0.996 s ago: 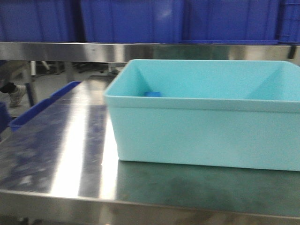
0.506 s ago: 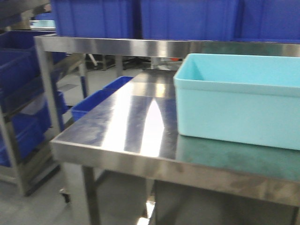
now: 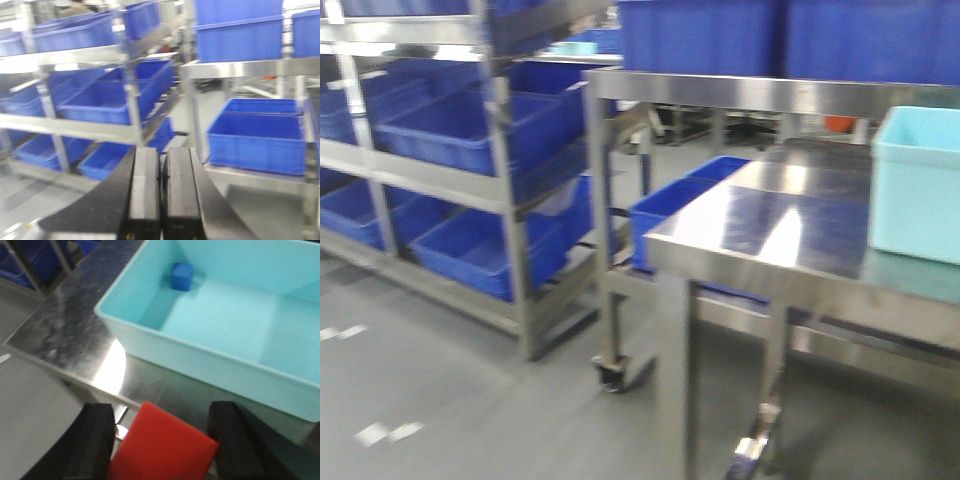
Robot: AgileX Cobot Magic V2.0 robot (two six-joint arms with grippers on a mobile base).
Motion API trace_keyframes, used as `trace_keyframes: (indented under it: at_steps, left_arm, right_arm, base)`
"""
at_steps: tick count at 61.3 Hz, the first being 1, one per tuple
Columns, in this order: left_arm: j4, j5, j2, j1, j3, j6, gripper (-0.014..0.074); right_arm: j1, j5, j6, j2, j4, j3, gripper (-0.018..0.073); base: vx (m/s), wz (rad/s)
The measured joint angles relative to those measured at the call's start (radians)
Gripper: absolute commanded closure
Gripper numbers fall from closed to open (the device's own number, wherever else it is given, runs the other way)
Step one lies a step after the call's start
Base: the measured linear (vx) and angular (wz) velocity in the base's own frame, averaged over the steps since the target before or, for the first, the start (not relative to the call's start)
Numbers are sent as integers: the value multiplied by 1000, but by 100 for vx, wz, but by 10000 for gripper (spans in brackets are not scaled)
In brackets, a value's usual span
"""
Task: Pick red cube and place on left shelf
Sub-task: 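Drive the base away from the table carrying the red cube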
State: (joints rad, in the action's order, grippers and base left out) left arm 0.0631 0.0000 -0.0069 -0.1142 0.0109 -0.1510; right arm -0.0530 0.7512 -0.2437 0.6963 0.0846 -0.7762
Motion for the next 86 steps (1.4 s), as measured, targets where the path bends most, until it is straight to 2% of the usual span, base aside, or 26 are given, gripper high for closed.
trace_keyframes:
  at_steps: [71, 86]
  left_arm:
    - [0, 0, 0, 0, 0, 0, 491]
    - [0, 0, 0, 0, 0, 0, 491]
  right_arm:
    - [0, 0, 0, 0, 0, 0, 501]
    - [0, 0, 0, 0, 0, 0, 501]
  base:
    - [-24, 59]
    - [-27, 33]
